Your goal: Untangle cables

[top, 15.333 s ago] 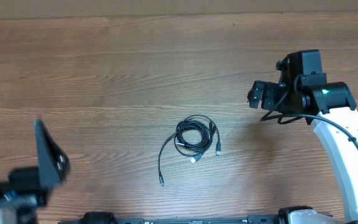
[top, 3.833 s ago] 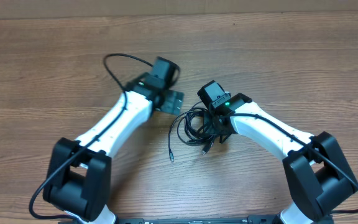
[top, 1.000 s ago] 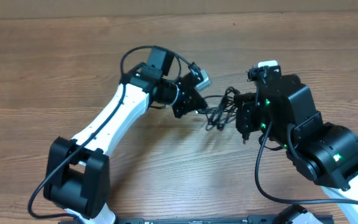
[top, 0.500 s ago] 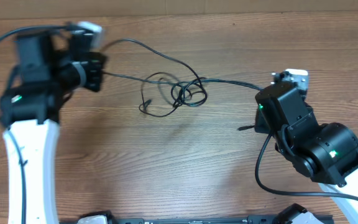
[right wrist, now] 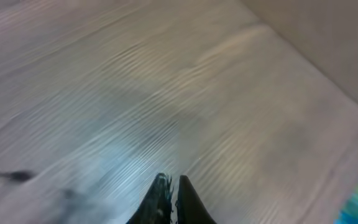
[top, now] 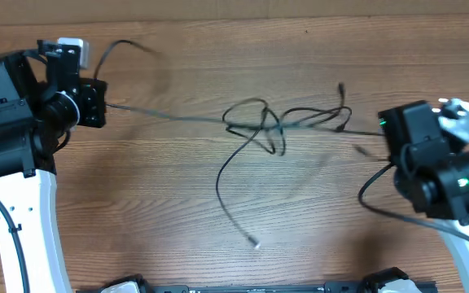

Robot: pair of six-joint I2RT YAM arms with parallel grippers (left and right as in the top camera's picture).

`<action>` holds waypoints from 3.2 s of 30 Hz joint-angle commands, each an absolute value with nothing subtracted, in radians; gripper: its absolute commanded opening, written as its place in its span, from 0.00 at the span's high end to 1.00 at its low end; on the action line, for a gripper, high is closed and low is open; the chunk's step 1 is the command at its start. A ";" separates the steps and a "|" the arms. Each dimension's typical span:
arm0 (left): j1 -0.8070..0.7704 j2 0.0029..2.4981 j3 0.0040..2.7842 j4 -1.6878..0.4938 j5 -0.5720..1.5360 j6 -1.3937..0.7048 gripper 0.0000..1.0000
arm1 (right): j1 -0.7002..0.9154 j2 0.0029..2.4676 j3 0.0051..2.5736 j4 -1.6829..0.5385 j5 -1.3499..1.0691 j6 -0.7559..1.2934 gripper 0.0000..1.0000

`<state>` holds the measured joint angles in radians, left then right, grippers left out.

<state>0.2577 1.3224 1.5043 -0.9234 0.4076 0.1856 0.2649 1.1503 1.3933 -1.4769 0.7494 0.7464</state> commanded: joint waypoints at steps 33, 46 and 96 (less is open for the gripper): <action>0.281 1.315 1.520 -0.864 1.023 0.083 0.96 | 0.207 1.511 1.420 -1.080 -0.156 0.274 0.00; 0.281 1.314 1.520 -0.468 1.522 -0.387 0.96 | 0.208 1.726 1.420 -0.922 -0.613 0.286 0.00; 0.295 1.315 1.520 0.014 1.579 -0.942 0.95 | 0.635 1.979 1.421 -0.502 -0.317 0.186 0.96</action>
